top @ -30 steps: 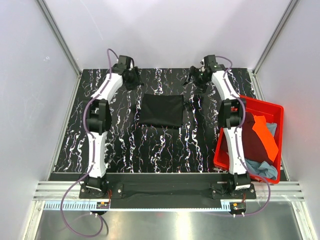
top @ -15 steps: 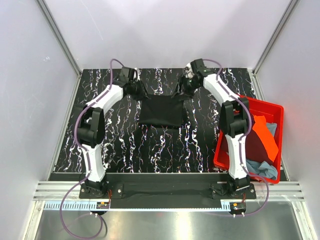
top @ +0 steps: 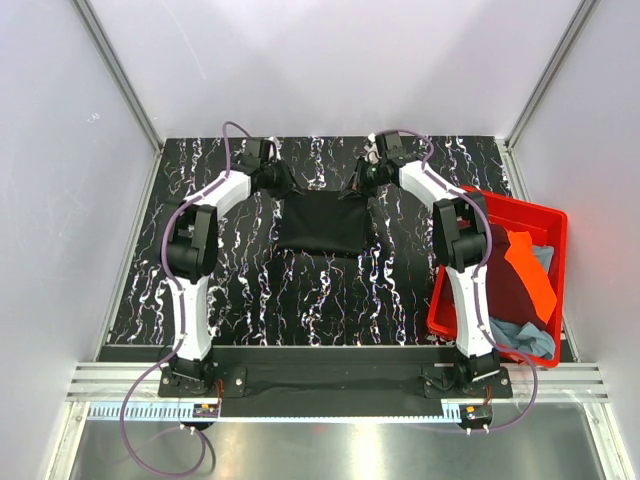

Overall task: Fold and stack the t-shirts
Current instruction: Fold the tshirt

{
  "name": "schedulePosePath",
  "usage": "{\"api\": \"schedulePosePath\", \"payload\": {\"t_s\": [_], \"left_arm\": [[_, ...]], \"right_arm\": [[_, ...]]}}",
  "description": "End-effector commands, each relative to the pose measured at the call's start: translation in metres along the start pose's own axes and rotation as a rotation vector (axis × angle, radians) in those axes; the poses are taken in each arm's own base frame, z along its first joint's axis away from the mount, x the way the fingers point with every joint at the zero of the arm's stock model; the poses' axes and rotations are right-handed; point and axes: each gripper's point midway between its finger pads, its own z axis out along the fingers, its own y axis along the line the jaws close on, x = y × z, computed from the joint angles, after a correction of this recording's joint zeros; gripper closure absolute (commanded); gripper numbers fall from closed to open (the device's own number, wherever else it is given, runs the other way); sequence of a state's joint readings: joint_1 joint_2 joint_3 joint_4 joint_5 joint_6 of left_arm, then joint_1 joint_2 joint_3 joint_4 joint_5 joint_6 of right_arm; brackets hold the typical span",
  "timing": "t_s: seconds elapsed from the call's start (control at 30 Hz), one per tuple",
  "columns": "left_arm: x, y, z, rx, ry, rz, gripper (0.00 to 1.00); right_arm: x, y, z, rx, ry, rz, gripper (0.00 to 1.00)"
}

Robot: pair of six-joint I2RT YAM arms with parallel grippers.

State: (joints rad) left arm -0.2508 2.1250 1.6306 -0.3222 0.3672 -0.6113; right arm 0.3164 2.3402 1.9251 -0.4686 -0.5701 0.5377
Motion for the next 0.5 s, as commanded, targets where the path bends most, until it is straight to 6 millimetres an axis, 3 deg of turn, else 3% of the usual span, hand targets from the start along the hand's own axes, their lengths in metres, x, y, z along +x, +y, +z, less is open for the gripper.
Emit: {"api": "schedulePosePath", "payload": {"t_s": [0.0,0.17,0.23,0.47], "left_arm": [[-0.034,-0.022,0.013,0.108,-0.084,-0.017,0.80],[-0.033,0.001,0.043,0.083,-0.062,-0.069,0.80],[-0.042,0.004,0.045,0.070,-0.078,-0.065,0.80],[-0.042,0.037,0.060,-0.004,-0.048,-0.049,0.81]], "right_arm": [[-0.029,-0.009,0.006,-0.046,-0.077,0.032,1.00],[-0.047,-0.039,0.005,-0.047,-0.114,0.108,1.00],[-0.050,-0.054,0.009,-0.041,-0.100,0.133,1.00],[-0.059,-0.090,0.029,-0.007,-0.088,0.149,1.00]]}}
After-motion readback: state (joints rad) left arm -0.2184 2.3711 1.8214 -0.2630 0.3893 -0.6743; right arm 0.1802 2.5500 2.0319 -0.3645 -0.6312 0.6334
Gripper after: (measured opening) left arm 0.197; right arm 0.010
